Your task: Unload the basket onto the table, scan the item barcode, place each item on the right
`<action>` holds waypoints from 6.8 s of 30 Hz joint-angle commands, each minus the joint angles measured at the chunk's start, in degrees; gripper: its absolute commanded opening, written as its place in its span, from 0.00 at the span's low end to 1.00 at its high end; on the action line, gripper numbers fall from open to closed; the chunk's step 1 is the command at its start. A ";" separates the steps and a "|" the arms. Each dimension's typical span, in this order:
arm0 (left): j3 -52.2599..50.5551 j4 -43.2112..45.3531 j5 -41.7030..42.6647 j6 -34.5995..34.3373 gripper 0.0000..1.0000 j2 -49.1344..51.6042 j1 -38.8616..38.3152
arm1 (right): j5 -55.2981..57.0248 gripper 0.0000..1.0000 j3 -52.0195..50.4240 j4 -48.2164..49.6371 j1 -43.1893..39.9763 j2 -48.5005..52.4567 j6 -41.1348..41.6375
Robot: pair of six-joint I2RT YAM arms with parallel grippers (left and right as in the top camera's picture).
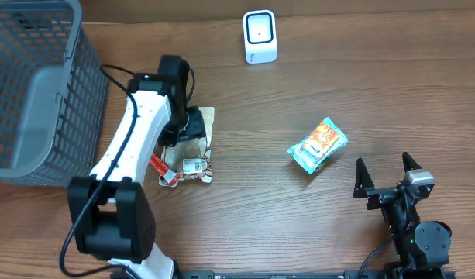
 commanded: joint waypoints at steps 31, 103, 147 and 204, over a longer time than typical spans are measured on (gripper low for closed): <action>1.79 5.57 17.57 6.99 1.00 -6.10 -3.74 | -0.48 1.00 -0.59 0.37 -0.35 -0.57 -0.02; 1.79 5.57 17.57 6.99 1.00 -6.10 -3.74 | -17.27 0.51 70.88 -55.43 2.01 90.09 25.97; 1.79 5.57 17.57 6.99 1.00 -6.10 -3.74 | -39.06 0.78 64.00 -39.80 3.26 90.07 13.27; 1.79 5.57 17.57 6.99 1.00 -6.10 -3.74 | 8.66 0.93 71.25 -49.24 21.18 98.47 3.67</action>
